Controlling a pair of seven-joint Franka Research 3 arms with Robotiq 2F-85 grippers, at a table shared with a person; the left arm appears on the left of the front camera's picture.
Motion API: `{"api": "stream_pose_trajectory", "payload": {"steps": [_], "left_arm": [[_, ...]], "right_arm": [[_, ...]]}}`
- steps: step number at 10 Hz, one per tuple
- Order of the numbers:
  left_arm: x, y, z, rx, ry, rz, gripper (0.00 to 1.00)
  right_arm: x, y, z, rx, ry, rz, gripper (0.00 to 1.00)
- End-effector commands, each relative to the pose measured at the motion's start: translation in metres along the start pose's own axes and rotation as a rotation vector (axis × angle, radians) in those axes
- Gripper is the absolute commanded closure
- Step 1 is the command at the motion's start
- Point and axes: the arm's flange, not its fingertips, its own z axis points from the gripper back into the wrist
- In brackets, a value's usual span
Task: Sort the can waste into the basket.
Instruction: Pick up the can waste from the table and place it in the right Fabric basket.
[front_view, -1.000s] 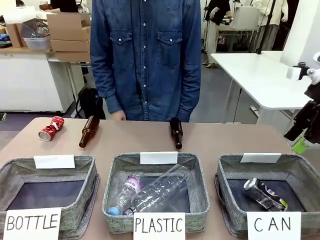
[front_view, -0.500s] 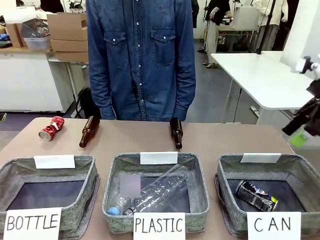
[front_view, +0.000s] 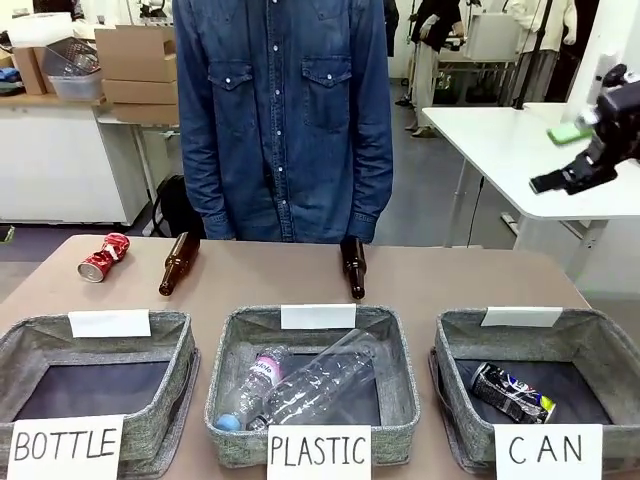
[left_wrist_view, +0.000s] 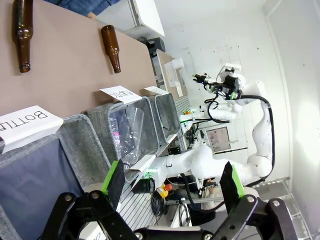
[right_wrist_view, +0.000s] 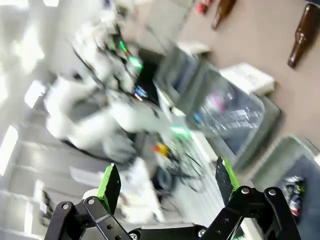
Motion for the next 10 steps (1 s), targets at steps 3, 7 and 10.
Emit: {"api": "stream_pose_trajectory", "payload": {"steps": [3, 7, 10], "left_arm": [[-0.0010, -0.0016, -0.0002, -0.013, 0.000, -0.019, 0.00], [-0.0010, -0.0016, -0.0002, -0.013, 0.000, -0.019, 0.00], [-0.0010, -0.0016, -0.0002, -0.013, 0.000, -0.019, 0.00]], "right_arm": [[0.0000, 0.0000, 0.0000, 0.000, 0.000, 0.000, 0.00], [0.0000, 0.0000, 0.0000, 0.000, 0.000, 0.000, 0.00], [0.0000, 0.0000, 0.0000, 0.000, 0.000, 0.000, 0.00]]}}
